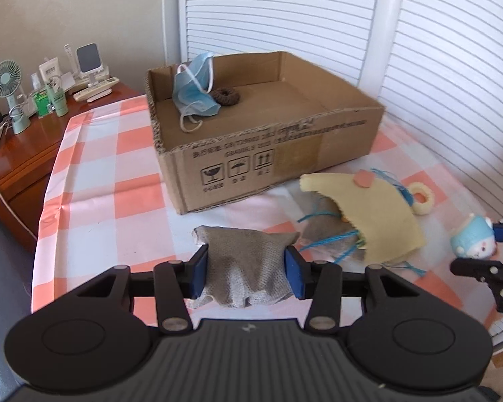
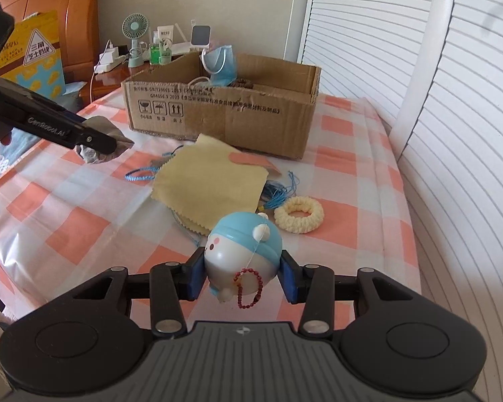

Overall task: Organize soft objects
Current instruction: 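Lift the grey pouch into the box and open left tool while right tool carries the doll, then carry the snowman doll over the box and open right tool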

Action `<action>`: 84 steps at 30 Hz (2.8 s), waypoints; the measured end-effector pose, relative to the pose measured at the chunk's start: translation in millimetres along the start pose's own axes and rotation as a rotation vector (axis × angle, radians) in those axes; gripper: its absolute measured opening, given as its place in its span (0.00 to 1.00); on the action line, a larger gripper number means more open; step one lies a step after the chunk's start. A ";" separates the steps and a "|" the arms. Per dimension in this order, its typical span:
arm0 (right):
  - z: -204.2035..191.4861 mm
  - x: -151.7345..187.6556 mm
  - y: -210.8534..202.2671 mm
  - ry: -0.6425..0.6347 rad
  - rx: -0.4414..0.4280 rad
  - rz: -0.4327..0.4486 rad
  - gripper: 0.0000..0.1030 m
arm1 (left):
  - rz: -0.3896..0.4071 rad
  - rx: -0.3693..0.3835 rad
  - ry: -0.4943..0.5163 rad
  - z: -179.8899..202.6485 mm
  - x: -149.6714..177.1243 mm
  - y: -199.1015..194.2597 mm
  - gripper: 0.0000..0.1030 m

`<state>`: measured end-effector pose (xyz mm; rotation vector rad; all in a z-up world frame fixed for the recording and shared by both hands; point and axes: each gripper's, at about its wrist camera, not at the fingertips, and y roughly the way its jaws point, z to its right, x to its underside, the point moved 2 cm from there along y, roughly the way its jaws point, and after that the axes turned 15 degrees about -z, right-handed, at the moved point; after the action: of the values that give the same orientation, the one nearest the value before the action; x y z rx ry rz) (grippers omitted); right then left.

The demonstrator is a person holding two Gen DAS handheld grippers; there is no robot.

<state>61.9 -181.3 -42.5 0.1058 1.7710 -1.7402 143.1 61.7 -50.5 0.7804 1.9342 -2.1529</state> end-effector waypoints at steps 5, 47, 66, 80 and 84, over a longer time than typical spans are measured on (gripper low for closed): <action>5.3 -10.7 -9.6 -0.009 0.008 0.035 0.48 | 0.023 0.045 0.043 12.5 -2.0 -22.0 0.45; 14.1 -140.1 -10.6 -0.076 -0.018 0.187 0.48 | 0.100 -0.046 -0.055 12.7 -49.3 -34.8 0.98; 28.8 -197.9 26.6 0.041 0.036 0.186 1.00 | 0.119 -0.105 -0.117 7.4 -25.0 -44.8 0.98; 33.2 -149.1 17.1 0.132 0.040 0.131 1.00 | 0.105 -0.111 -0.111 11.1 -16.9 -48.4 0.98; 35.5 -132.4 18.3 0.165 0.049 0.111 1.00 | 0.104 -0.109 -0.108 13.3 -13.7 -50.0 0.98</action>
<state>188.7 -162.4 9.3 0.3714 1.8019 -1.7369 129.2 53.8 0.5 0.7135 1.8946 -1.9695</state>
